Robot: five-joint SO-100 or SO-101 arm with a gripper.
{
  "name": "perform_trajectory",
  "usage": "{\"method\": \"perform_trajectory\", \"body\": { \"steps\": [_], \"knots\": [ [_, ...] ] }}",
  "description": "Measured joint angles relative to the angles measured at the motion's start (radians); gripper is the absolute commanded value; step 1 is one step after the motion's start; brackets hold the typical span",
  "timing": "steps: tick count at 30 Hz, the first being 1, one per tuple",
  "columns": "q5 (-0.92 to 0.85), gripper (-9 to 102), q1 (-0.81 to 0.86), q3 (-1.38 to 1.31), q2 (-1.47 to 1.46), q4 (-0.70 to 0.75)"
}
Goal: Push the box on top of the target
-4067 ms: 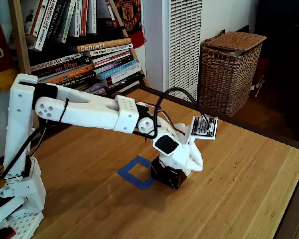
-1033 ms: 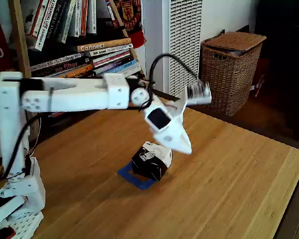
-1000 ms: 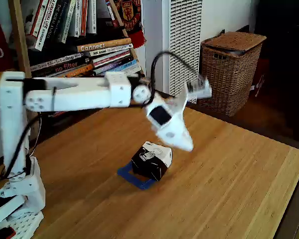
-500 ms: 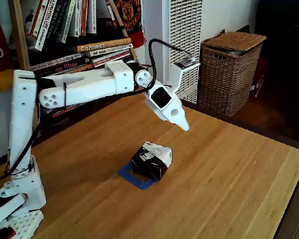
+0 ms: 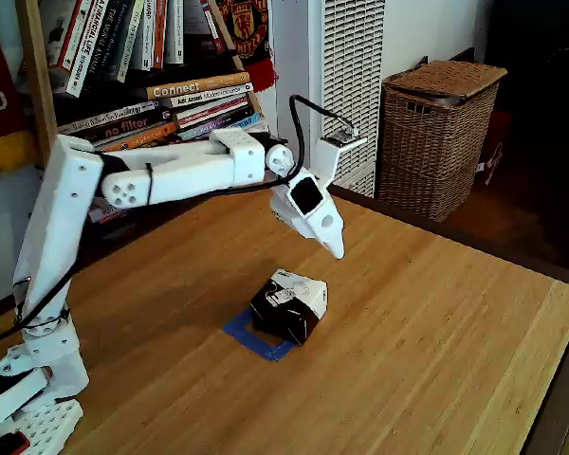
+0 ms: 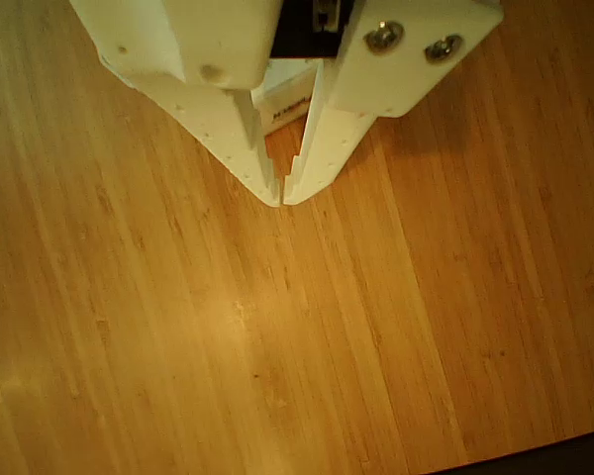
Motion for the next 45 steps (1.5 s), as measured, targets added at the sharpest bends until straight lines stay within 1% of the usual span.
{"method": "perform_trajectory", "body": {
  "steps": [8, 18, 32, 40, 45],
  "knots": [
    [-0.041, 0, -0.002, -0.015, -0.037, 0.003],
    [-0.094, 0, -0.002, -0.014, -0.043, 0.067],
    [-0.153, 0, 0.037, 0.183, 0.006, 0.055],
    [-0.153, 0, 0.051, 0.210, 0.072, 0.048],
    [-0.156, 0, 0.055, 0.210, 0.081, 0.091]
  ]
}}
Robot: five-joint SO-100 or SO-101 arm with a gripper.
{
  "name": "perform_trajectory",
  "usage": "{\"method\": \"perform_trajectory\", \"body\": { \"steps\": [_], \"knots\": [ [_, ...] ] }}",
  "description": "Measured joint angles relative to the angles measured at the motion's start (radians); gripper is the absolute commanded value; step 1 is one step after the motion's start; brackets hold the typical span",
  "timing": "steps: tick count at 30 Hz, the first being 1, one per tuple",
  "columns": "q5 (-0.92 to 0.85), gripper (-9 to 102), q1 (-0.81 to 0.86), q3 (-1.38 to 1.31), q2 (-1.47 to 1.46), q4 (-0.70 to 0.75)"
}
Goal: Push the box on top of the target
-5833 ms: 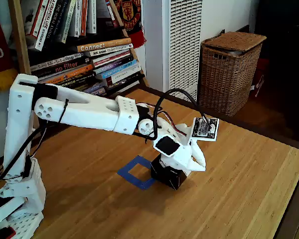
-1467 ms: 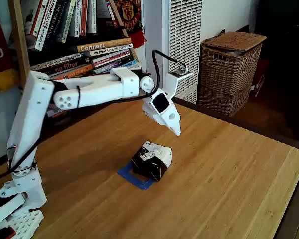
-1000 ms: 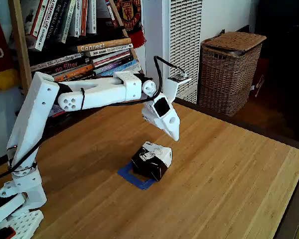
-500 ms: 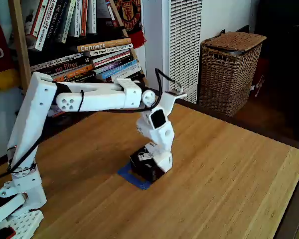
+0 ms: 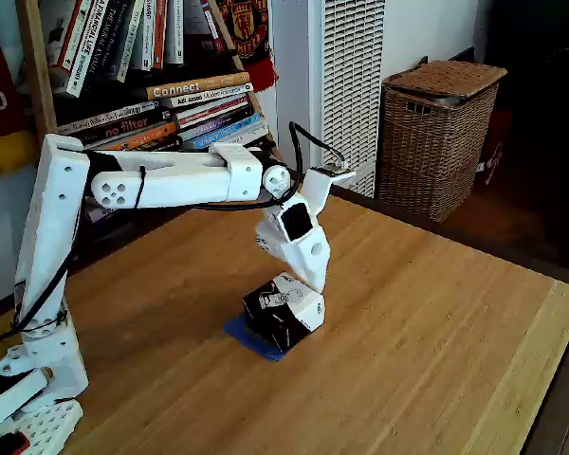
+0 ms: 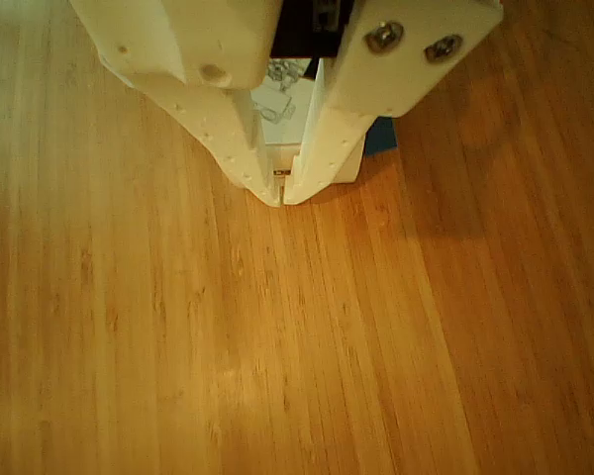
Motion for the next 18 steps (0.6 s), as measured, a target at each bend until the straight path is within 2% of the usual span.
{"method": "perform_trajectory", "body": {
  "steps": [18],
  "knots": [
    [-0.086, 0, 0.005, -0.003, 0.000, 0.101]
  ]
}}
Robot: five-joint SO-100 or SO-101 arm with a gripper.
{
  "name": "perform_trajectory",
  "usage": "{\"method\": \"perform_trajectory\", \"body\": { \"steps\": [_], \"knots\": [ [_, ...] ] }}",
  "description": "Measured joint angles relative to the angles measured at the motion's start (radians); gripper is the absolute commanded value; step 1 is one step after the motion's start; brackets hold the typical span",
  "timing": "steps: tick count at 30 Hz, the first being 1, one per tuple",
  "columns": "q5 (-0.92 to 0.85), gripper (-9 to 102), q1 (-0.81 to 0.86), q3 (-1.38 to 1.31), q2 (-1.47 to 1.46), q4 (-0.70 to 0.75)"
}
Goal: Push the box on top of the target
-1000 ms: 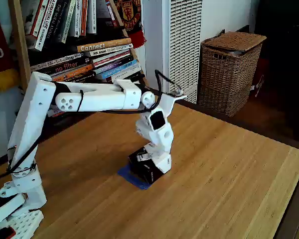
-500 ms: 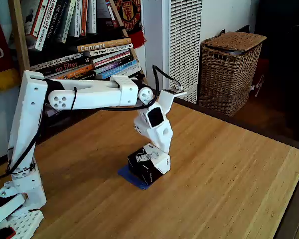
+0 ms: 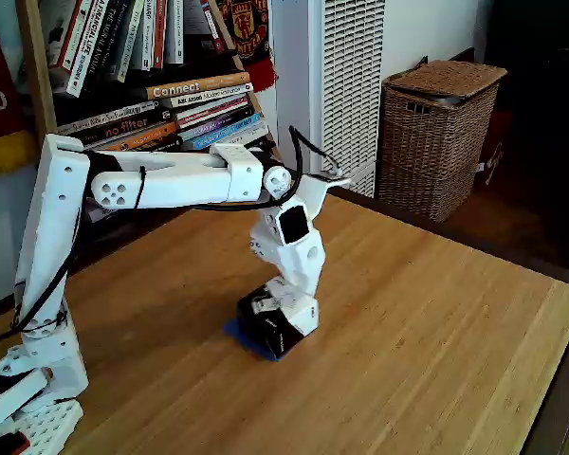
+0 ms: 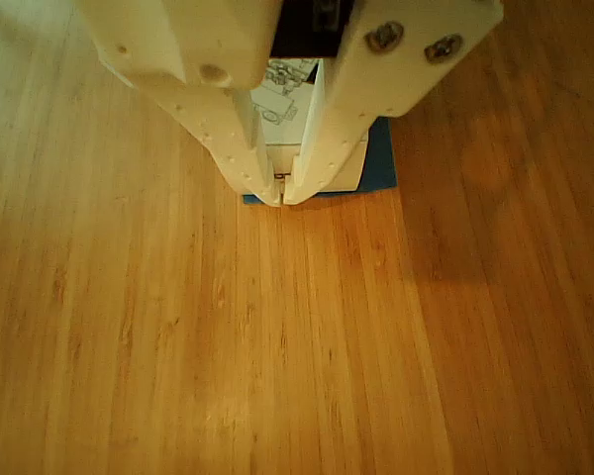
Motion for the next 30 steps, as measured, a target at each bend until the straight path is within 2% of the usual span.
{"method": "perform_trajectory", "body": {
  "steps": [13, 20, 25, 30],
  "knots": [
    [-0.023, 0, -0.005, -0.020, 0.000, 0.040],
    [0.034, 0, -0.005, -0.209, -0.002, 0.046],
    [0.242, 0, -0.005, -0.397, -0.044, 0.098],
    [0.551, 0, 0.008, -0.362, -0.028, 0.115]
  ]
}}
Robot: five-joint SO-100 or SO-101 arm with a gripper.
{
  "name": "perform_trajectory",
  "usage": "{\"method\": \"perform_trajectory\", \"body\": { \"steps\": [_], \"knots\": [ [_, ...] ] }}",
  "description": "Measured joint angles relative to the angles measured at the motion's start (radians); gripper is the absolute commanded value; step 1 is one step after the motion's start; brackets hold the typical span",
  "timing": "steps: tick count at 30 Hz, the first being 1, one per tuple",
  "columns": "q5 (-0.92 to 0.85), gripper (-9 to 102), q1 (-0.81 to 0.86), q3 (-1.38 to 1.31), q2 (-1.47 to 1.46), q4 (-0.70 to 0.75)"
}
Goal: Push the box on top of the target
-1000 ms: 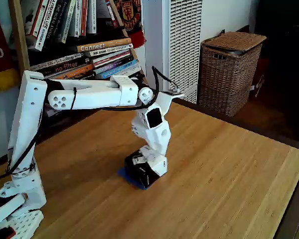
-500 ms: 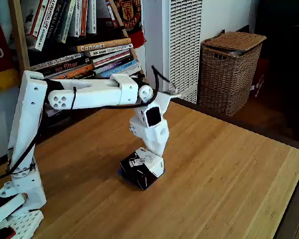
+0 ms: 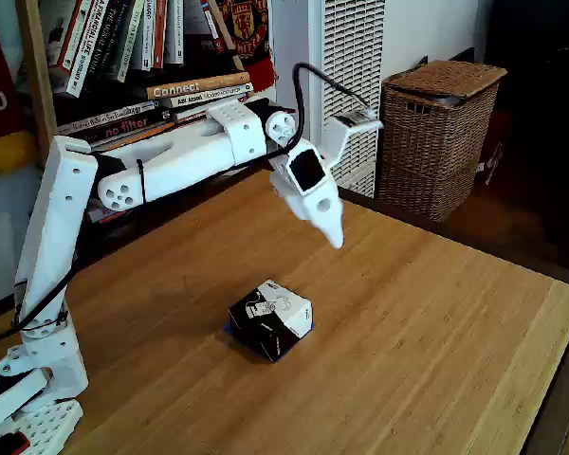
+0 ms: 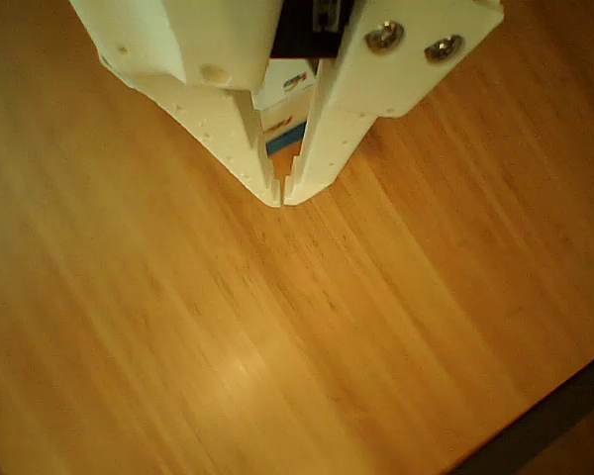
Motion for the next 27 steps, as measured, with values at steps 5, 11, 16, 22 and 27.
{"method": "perform_trajectory", "body": {
  "steps": [5, 11, 16, 22, 27],
  "knots": [
    [0.264, 0, 0.009, 0.241, 0.158, -0.064],
    [0.577, 0, 0.032, 0.551, 0.437, -0.170],
    [0.874, 0, 0.031, 0.715, 0.663, -0.267],
    [1.101, 0, 0.011, 0.933, 0.982, -0.390],
    [1.150, 0, -0.006, 1.132, 1.256, -0.396]
  ]
}}
